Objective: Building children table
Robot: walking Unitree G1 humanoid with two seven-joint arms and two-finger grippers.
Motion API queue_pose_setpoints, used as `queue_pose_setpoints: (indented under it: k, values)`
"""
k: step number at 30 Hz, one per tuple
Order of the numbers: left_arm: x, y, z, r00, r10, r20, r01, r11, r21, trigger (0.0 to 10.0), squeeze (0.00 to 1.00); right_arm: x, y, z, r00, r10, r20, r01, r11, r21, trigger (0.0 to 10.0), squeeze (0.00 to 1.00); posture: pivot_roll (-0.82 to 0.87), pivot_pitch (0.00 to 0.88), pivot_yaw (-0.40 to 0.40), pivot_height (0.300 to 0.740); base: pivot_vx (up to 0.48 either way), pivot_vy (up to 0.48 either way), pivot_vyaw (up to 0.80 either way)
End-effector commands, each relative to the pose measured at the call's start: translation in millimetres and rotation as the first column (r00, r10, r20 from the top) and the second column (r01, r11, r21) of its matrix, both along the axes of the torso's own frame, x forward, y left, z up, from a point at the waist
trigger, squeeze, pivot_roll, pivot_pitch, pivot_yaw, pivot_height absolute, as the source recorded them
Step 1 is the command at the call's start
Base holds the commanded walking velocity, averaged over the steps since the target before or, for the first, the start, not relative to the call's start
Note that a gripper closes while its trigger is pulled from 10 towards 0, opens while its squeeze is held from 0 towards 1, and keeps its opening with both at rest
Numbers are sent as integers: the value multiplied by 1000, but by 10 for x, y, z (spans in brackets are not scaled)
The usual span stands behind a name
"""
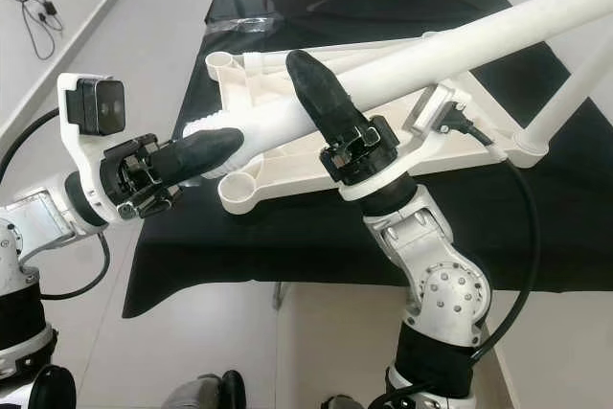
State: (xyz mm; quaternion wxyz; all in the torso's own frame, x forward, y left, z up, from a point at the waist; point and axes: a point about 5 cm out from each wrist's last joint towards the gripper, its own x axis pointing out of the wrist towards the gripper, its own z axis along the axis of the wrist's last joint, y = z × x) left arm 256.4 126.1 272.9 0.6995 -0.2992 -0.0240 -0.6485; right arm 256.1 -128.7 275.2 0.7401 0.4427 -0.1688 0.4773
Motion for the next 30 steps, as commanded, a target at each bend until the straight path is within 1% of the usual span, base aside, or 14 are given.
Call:
queue_pose_setpoints:
  k: [1,8,15,18,19,20,21,22,25,26,27,28,29,30]
  values:
    - [-17,-8,-52,999,-29,-18,29,999,25,0,0,-95,42,37,997,61,46,-61,998,-7,0,0,-22,124,-17,740,0,0,0]
    - [-11,7,-52,1000,-25,-13,25,999,21,0,0,-146,107,-26,995,91,45,-87,994,-72,0,0,-22,124,-16,740,0,0,0]
    - [-7,-28,-44,1000,-25,-4,26,1000,14,0,0,-111,164,-115,998,60,14,-58,987,-151,0,0,-22,124,-14,740,0,0,0]
    - [4,-41,-40,1000,-20,-2,20,1000,9,0,0,-101,172,-127,998,54,11,-51,986,-162,0,0,-22,125,-14,740,0,0,0]
    - [30,-73,-37,1000,3,4,-3,1000,-1,2039,0,-80,168,-134,999,39,7,-37,986,-162,0,0,-21,126,-17,740,0,0,0]
    - [60,-92,-42,999,32,1,-32,999,-4,4627,0,-64,161,-135,1000,29,5,-28,987,-160,0,0,-25,125,-21,740,0,0,0]
    - [60,-92,-42,999,32,1,-32,999,-4,4627,0,-64,161,-135,1000,29,5,-28,987,-160,0,0,-25,125,-21,740,0,0,0]
    - [106,-119,-55,998,63,-23,-63,998,-17,10000,0,-31,146,-132,1000,6,-1,-7,988,-156,0,0,-25,125,-21,740,0,0,0]
    - [123,-128,-63,997,67,-39,-68,997,-26,10000,0,-15,141,-130,1000,-4,-5,3,988,-154,0,0,-25,125,-21,740,0,0,0]
    - [133,-141,-72,996,65,-54,-67,997,-43,10000,486,12,126,-126,1000,-23,-8,22,989,-149,0,0,-35,124,-22,740,0,0,0]
    - [133,-141,-72,996,65,-54,-67,997,-43,10000,486,12,126,-126,1000,-23,-8,22,989,-149,0,0,-35,124,-22,740,0,0,0]
    - [141,-150,-77,995,69,-65,-73,996,-59,10000,1000,48,99,-117,999,-52,-15,50,989,-142,0,0,-37,124,-23,740,0,0,0]
    - [141,-150,-77,995,69,-65,-73,996,-59,10000,1000,48,99,-117,999,-52,-15,50,989,-142,0,0,-37,124,-23,740,0,0,0]
    - [156,-146,-80,993,89,-75,-94,993,-74,10000,1000,88,65,-108,996,-86,-23,82,988,-131,0,0,-38,122,-21,740,0,0,0]
